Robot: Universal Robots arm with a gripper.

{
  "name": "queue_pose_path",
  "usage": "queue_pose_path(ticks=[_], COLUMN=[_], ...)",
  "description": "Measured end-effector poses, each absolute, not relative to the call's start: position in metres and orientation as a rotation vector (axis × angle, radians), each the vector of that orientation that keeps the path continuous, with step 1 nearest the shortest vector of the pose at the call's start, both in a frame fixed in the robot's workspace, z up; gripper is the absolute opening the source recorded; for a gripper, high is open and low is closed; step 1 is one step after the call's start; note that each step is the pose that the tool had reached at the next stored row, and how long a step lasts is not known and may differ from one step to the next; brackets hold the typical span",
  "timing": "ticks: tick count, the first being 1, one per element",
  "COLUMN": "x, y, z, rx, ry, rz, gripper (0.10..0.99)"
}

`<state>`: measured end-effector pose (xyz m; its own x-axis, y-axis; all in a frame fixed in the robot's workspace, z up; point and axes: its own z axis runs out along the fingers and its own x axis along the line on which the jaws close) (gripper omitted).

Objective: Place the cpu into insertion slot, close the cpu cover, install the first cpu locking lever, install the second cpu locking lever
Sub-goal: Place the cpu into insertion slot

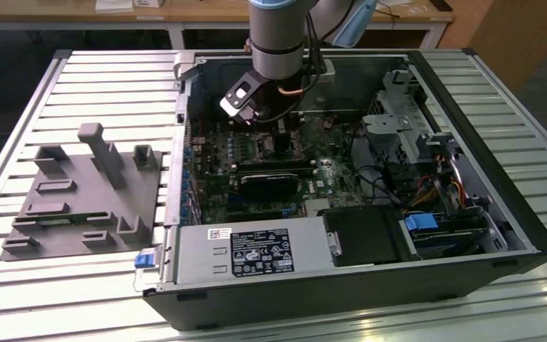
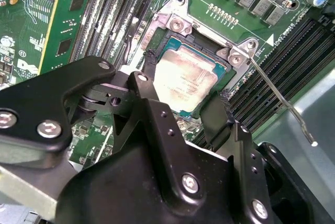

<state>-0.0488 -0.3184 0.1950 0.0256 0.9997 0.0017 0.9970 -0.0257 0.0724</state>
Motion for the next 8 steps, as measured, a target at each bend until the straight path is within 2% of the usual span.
queue_pose_path(ticks=[8], x=[-0.0488], y=[-0.3184], z=[0.2044], rx=[2.213], ry=[2.157], rz=[0.080], gripper=[0.612])
